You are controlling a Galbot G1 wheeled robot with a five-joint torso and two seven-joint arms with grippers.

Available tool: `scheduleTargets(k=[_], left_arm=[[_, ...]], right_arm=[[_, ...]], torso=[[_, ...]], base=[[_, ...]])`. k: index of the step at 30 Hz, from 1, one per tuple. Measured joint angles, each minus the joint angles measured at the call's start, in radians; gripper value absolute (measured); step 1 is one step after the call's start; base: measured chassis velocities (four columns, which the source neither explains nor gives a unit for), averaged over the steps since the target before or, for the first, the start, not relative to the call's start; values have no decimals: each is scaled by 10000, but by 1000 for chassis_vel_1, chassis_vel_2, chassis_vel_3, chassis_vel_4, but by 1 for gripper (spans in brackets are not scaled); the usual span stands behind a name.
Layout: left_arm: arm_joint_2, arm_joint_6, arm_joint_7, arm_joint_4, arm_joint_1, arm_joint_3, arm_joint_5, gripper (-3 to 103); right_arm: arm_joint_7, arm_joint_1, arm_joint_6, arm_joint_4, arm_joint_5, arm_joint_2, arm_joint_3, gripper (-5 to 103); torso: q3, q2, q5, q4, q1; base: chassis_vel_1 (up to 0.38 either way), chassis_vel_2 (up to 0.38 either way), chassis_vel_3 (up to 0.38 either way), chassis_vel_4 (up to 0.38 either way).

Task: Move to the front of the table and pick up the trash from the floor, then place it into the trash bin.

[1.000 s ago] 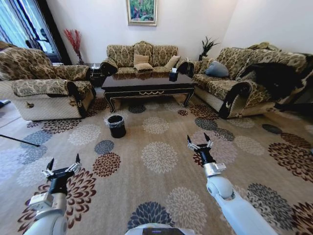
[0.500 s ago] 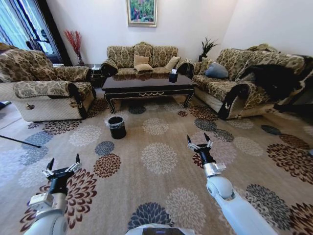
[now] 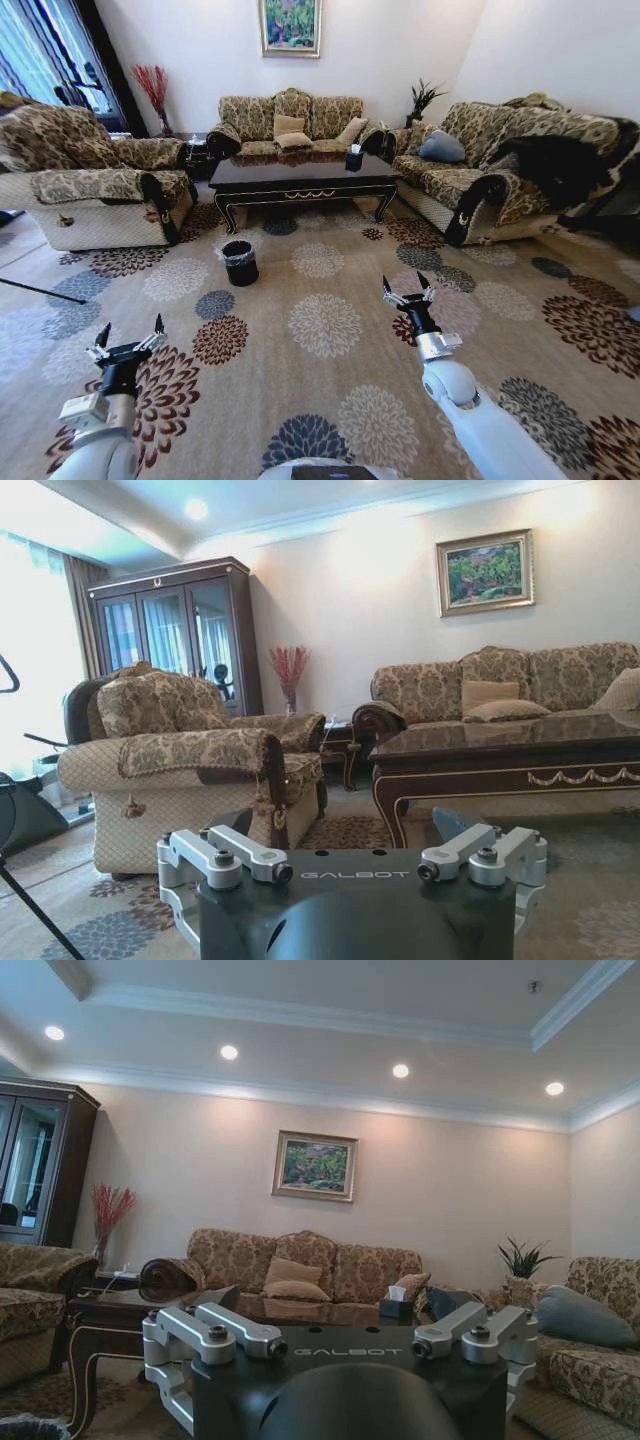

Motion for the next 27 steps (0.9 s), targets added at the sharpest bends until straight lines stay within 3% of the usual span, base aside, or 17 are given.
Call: scheduleTargets(k=[27], left_arm=[[0, 0, 1, 0, 0, 0, 0, 100]], right_arm=[[0, 0, 0, 0, 0, 0, 0, 100]], torso=[[657, 1121, 0, 0, 467]], base=[[0, 0, 0, 0]])
